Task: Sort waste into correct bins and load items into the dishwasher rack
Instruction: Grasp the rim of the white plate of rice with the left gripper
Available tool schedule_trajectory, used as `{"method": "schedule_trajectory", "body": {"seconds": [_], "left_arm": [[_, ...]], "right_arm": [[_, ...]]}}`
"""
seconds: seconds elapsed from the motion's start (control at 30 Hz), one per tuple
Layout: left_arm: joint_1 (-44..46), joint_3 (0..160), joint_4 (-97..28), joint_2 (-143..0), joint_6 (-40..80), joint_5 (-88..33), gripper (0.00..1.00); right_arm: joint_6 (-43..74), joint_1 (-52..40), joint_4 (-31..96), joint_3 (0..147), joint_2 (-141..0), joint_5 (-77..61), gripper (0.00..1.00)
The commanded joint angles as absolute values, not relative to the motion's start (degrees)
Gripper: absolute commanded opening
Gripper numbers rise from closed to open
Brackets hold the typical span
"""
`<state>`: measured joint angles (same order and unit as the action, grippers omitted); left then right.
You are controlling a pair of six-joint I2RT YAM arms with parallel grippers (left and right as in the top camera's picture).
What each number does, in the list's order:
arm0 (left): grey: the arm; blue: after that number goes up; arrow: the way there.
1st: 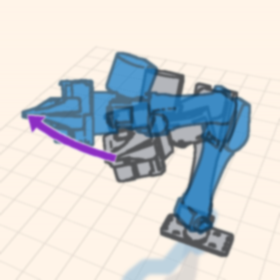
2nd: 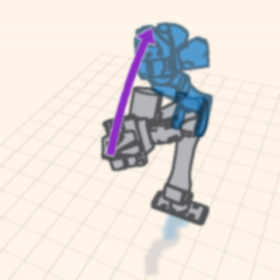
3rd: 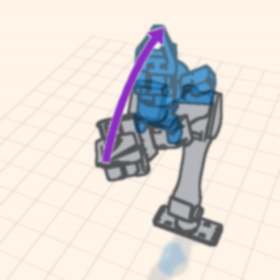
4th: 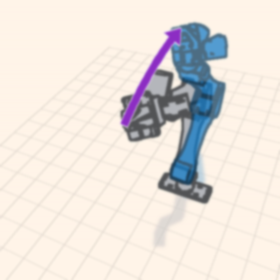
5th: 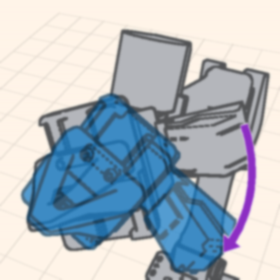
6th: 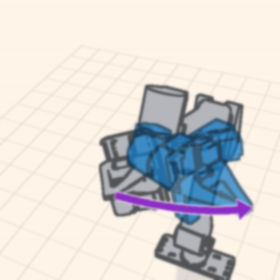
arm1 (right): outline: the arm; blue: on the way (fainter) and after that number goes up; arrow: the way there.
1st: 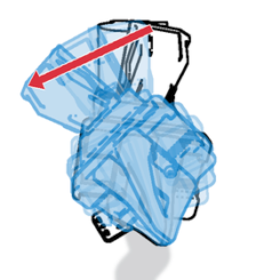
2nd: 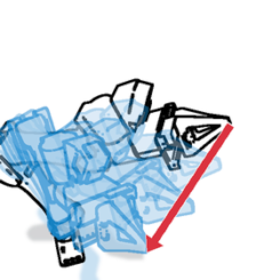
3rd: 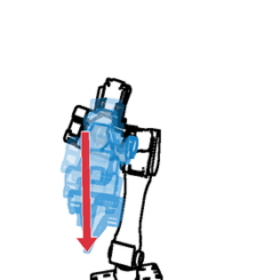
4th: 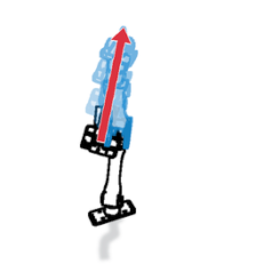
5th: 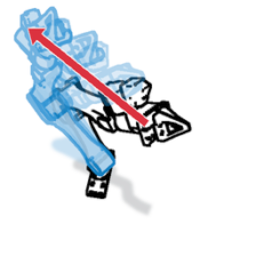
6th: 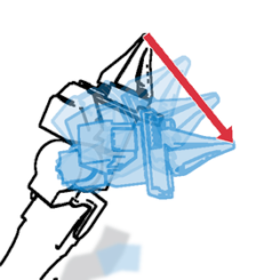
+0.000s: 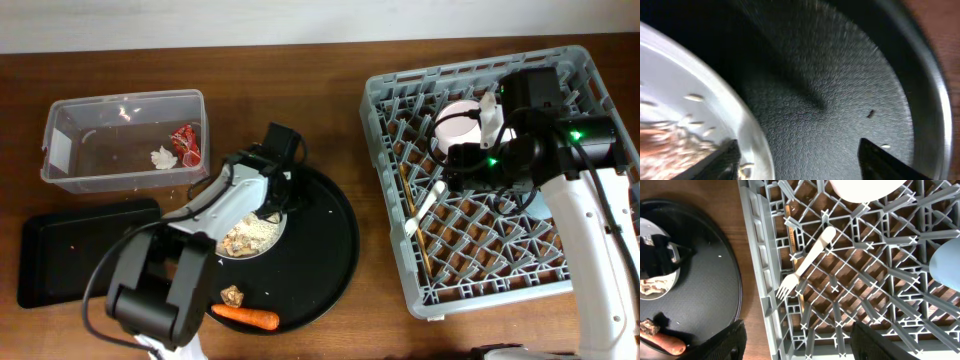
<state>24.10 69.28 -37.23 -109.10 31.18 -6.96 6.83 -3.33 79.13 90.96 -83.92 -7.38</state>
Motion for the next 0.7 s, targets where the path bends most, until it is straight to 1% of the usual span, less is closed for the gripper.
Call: {"method": "schedule_trajectory", "body": {"seconds": [0.0,0.07,0.27,0.4,0.5,0.63,0.67], "left_arm": [[26.3,69.6,-37.8,-111.4,31.2,-5.5,0.59],[27.1,69.6,-38.9,-112.5,31.2,-3.7,0.53],[28.1,69.5,-45.2,-113.5,31.2,0.1,0.47],[28.1,69.5,-48.3,-113.5,31.2,1.5,0.39],[28.1,69.5,-49.0,-113.5,31.2,1.5,0.37],[28.2,69.4,-48.9,-113.5,31.2,1.5,0.27],[28.3,69.4,-48.8,-113.5,31.2,1.6,0.27]], "right_arm": [[6.2,-2.9,79.4,91.3,-83.2,-6.9,0.70],[6.2,-2.9,79.6,91.3,-83.2,-6.9,0.70],[6.2,-2.9,79.6,91.3,-83.2,-6.9,0.70],[6.2,-2.9,79.6,91.3,-83.2,-6.9,0.70],[6.2,-2.9,80.0,91.3,-83.2,-6.9,0.70],[6.2,-2.9,81.0,91.3,-83.2,-6.9,0.69],[6.2,-2.9,81.3,91.3,-83.2,-6.9,0.69]]}}
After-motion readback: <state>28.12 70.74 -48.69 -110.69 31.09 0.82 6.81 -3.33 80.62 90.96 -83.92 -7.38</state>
